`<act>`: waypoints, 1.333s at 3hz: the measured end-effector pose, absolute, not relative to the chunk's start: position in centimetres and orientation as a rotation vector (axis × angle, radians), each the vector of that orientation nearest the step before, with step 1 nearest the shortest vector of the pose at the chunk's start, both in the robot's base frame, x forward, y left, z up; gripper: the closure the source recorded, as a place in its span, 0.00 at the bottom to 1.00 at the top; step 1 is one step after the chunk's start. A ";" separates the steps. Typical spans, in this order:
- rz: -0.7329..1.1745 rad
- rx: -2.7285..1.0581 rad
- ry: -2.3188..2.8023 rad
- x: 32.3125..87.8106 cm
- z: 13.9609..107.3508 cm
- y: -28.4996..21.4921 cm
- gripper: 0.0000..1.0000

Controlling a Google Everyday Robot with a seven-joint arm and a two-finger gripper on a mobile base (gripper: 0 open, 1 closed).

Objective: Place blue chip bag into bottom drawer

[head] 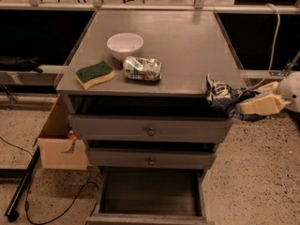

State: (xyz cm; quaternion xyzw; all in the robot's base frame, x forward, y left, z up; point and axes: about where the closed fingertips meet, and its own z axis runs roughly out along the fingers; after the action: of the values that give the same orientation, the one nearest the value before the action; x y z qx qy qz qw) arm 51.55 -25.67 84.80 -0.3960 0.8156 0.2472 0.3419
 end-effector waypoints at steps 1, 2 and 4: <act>0.746 -1.043 2.119 46.5 80.6 -25.0 1.00; 0.746 -1.042 2.119 46.5 80.6 -25.0 1.00; 0.808 -0.853 2.099 45.6 74.7 -24.1 1.00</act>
Offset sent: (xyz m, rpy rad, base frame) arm -0.0409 0.0048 -0.0323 0.0451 0.0333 0.0341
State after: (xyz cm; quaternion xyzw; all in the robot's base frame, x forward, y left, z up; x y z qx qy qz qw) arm 45.56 -24.14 74.67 -0.3308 0.8142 0.3133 0.3597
